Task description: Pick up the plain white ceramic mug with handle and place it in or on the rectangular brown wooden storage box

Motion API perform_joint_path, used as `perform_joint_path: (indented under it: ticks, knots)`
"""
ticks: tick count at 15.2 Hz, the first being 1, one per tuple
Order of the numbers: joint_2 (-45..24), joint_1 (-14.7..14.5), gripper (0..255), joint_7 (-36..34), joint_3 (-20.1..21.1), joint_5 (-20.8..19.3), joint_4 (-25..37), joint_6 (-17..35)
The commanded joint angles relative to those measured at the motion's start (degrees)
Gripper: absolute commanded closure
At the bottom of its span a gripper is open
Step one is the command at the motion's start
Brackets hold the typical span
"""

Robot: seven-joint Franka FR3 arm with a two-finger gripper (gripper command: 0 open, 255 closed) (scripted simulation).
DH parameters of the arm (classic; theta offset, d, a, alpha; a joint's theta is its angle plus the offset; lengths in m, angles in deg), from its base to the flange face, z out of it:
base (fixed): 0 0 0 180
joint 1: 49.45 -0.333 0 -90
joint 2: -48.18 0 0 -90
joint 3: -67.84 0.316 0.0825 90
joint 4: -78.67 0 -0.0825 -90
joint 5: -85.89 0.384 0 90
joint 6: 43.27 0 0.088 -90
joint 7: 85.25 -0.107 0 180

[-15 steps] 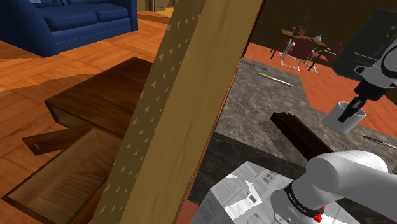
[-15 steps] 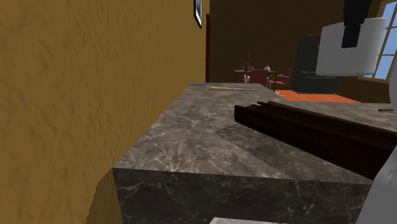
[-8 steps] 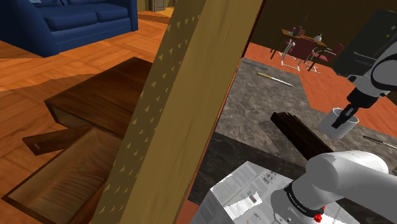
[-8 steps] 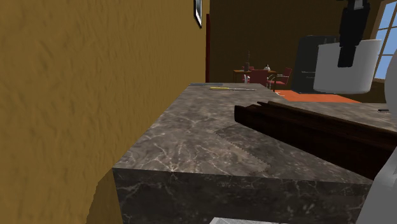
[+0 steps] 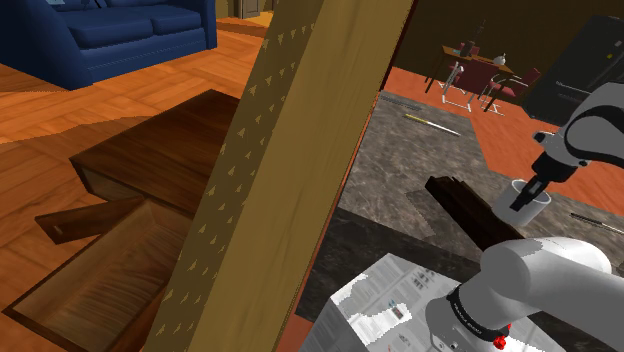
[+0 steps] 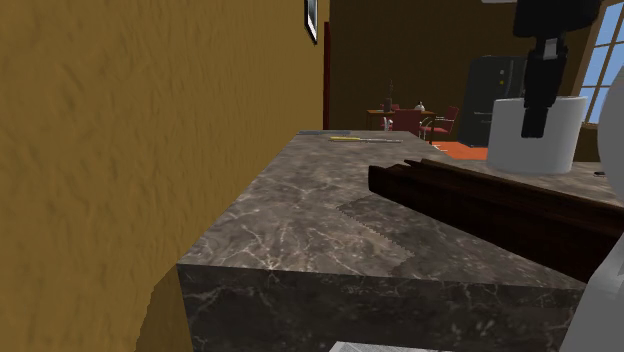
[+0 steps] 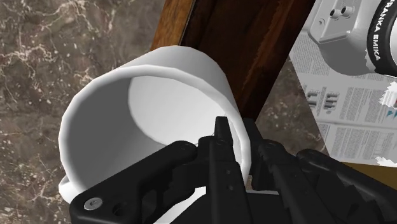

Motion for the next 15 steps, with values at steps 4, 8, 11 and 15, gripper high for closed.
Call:
perform_joint_path:
  ticks: [4,8,11,15]
  knots:
    - [0.16,0.22,255,0.07,-0.31,-0.35,-0.48,0.38]
    - [0.17,0.22,0,0.07,-0.31,-0.35,-0.48,0.38]
    - [0.17,0.22,0,0.07,-0.31,-0.34,-0.48,0.38]
    - [-0.25,-0.76,0,0.21,1.70,1.69,3.19,-2.84]
